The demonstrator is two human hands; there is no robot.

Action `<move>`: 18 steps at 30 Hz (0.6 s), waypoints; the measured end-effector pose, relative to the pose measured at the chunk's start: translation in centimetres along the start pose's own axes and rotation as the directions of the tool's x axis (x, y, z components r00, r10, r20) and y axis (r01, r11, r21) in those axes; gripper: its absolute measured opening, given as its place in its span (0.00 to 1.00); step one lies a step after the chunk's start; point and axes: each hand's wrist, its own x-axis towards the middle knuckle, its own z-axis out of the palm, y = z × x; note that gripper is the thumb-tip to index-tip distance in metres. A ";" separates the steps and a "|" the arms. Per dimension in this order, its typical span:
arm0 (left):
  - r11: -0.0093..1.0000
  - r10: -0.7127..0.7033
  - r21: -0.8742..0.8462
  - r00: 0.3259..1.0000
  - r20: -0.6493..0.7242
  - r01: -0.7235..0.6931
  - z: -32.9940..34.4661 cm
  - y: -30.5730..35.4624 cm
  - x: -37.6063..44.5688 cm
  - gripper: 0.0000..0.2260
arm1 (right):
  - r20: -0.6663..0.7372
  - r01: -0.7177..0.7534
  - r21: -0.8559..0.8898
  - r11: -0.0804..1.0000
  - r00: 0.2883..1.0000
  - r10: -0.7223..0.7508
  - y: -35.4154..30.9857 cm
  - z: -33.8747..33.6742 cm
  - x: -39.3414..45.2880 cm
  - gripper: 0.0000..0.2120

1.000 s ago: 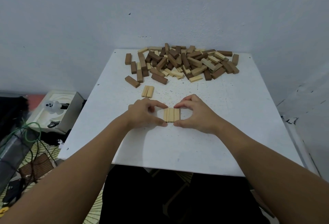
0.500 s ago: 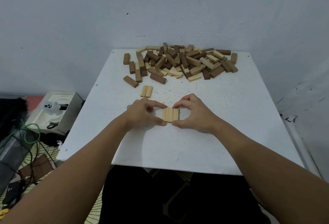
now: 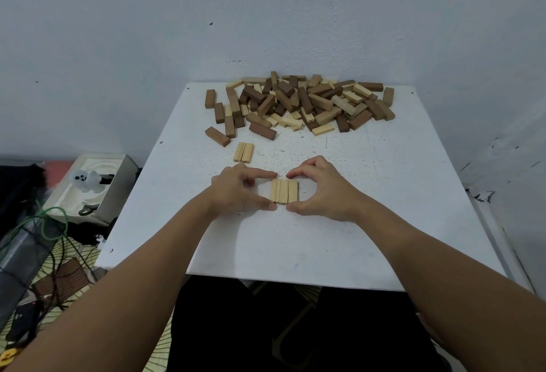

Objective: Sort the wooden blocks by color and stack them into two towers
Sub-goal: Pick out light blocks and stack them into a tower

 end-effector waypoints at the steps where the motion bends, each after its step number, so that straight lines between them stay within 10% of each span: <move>1: 1.000 -0.002 0.007 1.000 0.004 0.002 0.0 -0.1 0.1 0.32 | 0.006 -0.002 -0.003 1.000 1.000 0.002 0.0 0.0 0.0 0.34; 6: 0.978 0.034 -0.208 0.997 0.073 -0.018 -0.9 -0.9 0.0 0.39 | 0.007 -0.010 0.067 0.998 1.000 0.010 -0.1 -0.2 0.0 0.31; 9: 0.911 0.051 -0.401 0.990 -0.129 -0.099 -1.4 -1.8 0.2 0.21 | -0.049 -0.038 0.278 0.960 0.997 0.054 -0.6 -0.4 0.3 0.22; 13: 0.980 -0.009 -0.171 0.838 -0.545 -0.101 0.3 -3.8 1.6 0.14 | -0.139 -0.095 0.238 0.967 0.982 0.131 -1.3 -0.5 1.5 0.17; 18: 0.998 -0.029 -0.066 0.810 -0.585 -0.012 1.9 -4.8 2.8 0.21 | -0.185 -0.138 -0.065 0.988 0.975 0.124 -2.2 -1.1 4.2 0.22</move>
